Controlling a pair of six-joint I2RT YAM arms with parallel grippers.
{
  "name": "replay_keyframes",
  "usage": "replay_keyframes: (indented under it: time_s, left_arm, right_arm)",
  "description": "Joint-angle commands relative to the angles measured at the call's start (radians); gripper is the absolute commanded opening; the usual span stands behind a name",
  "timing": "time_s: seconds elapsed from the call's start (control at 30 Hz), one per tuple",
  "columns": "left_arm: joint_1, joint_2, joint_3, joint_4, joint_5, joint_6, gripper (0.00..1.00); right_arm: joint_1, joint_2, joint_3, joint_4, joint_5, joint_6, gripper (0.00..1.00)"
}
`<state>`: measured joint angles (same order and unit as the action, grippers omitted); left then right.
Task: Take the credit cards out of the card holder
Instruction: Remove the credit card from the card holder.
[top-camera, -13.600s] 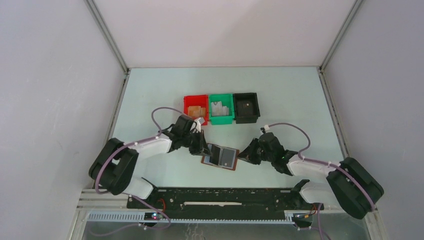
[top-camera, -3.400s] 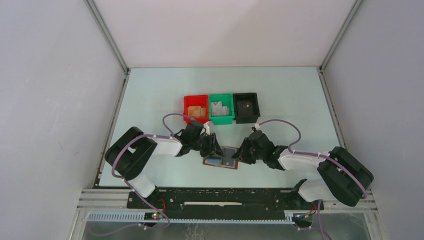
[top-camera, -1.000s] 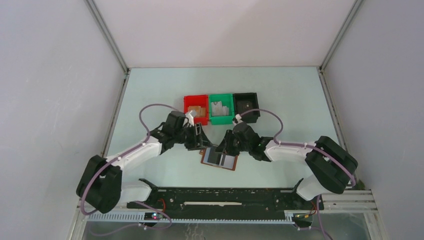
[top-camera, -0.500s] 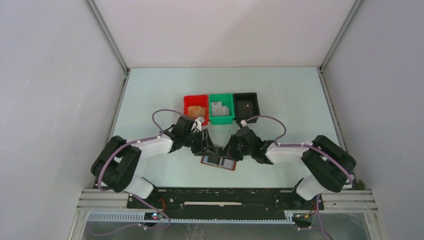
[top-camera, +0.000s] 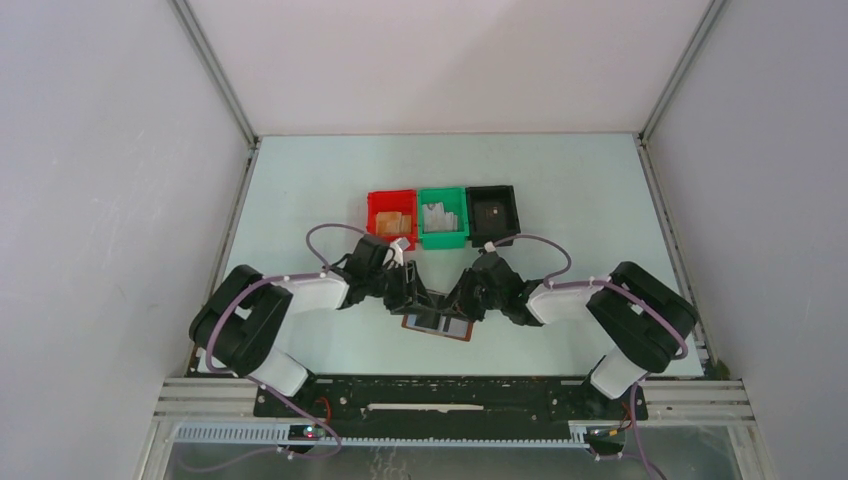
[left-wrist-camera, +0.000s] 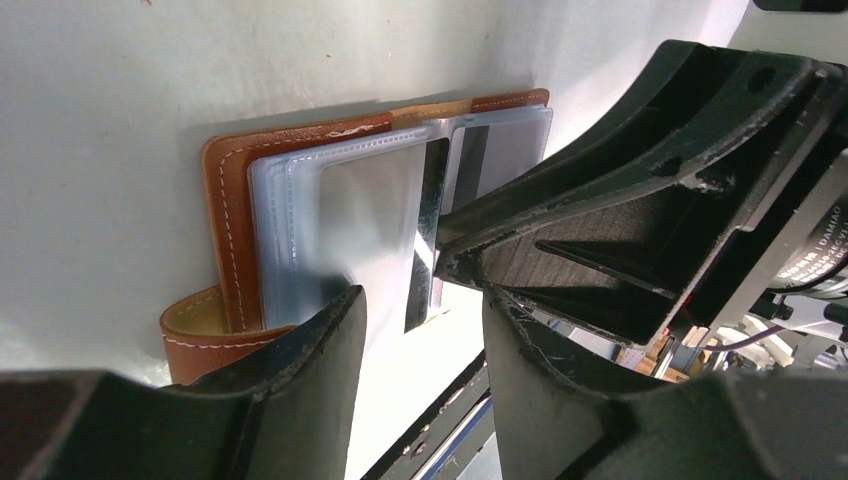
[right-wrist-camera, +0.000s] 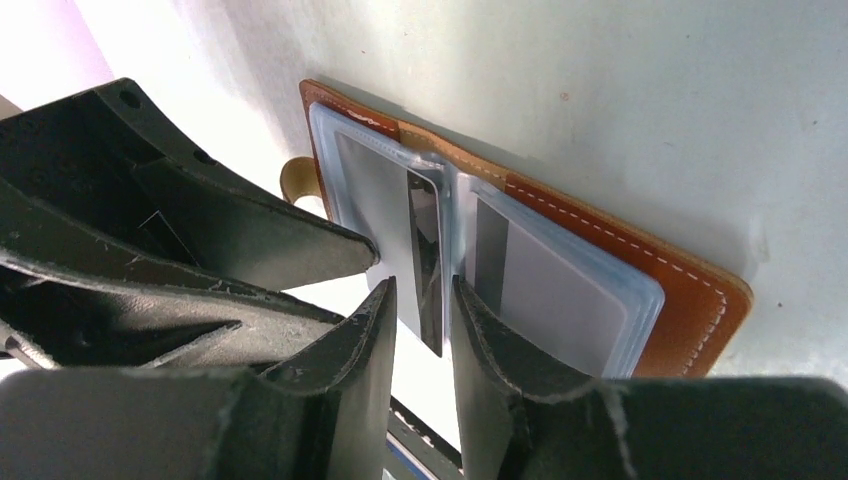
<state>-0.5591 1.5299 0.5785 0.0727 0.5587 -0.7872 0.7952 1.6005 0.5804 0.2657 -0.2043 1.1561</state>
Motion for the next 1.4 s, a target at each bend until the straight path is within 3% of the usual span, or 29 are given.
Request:
replay_keyframes:
  time_s: [0.0,0.27,0.43,0.53,0.63,0.97,1.37]
  left_arm:
    - [-0.004,0.011,-0.034,0.007,-0.036,0.005,0.53]
    - [-0.003,-0.036,-0.037,-0.011,-0.072,0.010,0.53]
    - [-0.004,0.008,-0.044,0.020,-0.055,0.004,0.53]
    - [-0.004,0.021,-0.052,0.034,-0.050,0.000,0.53]
    - [-0.002,0.018,-0.057,0.036,-0.052,-0.001,0.53]
    - [0.038,0.009,-0.062,0.023,-0.054,0.011,0.53]
    - [0.067,-0.019,-0.042,-0.032,-0.036,0.050,0.54]
  right_arm:
    - [-0.005,0.039,-0.016,0.027,0.004,0.046,0.35]
    - [-0.002,0.069,-0.016,0.036,0.009,0.065,0.36]
    - [-0.001,0.093,-0.027,0.125,-0.024,0.089,0.30]
    - [-0.004,0.095,-0.035,0.134,-0.024,0.093,0.21]
    - [-0.005,0.076,-0.053,0.133,-0.014,0.106,0.00]
    - [-0.017,-0.062,-0.127,0.090,0.028,0.094,0.00]
    - [-0.047,-0.345,-0.152,-0.107,0.088,-0.078,0.00]
